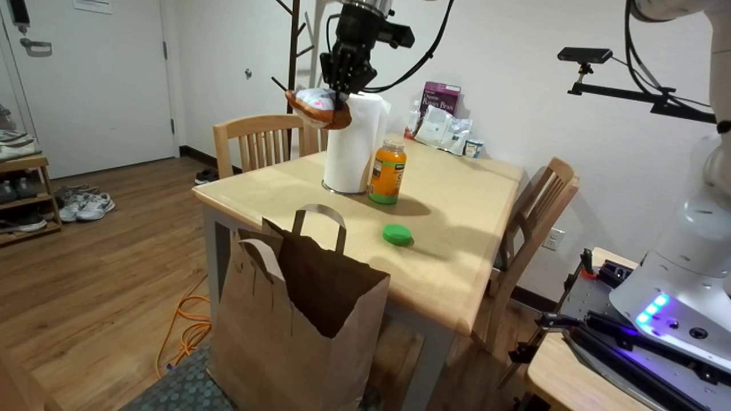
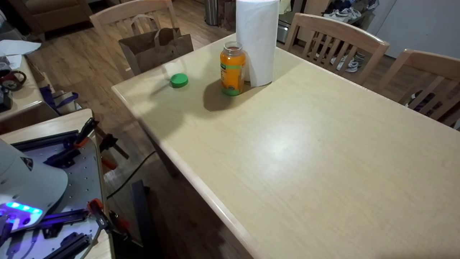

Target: Move the snack packet from the table to the bag

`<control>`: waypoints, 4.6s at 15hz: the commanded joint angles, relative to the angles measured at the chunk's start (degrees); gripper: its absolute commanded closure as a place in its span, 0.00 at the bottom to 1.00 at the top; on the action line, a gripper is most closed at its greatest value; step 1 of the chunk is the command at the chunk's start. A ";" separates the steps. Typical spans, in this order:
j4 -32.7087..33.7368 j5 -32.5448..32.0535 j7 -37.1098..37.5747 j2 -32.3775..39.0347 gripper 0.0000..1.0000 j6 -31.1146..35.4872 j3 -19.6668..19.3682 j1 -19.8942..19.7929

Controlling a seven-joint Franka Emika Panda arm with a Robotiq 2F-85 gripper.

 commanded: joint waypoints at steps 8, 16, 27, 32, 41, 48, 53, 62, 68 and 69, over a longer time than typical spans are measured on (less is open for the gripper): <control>-0.11 3.36 -10.28 5.69 0.92 -1.87 5.09 2.37; 1.80 -1.16 -12.94 7.43 0.98 -1.92 4.37 4.45; 10.11 -11.53 -26.75 18.92 0.98 -3.24 5.26 12.36; 12.86 -9.23 -36.97 22.84 0.98 -5.61 6.08 10.91; 21.71 -7.18 -62.60 30.40 0.98 -18.26 7.19 11.05; 28.92 -8.21 -69.14 33.79 0.61 -27.97 4.29 14.85; 34.26 -7.79 -67.22 36.22 0.30 -29.36 2.04 16.67; 41.31 -7.19 -51.82 35.14 0.00 -24.22 -0.64 16.32; 42.38 -6.87 -39.88 30.45 0.00 -20.43 -1.87 12.95; 41.75 -6.91 -37.83 29.63 0.00 -19.16 -2.15 12.21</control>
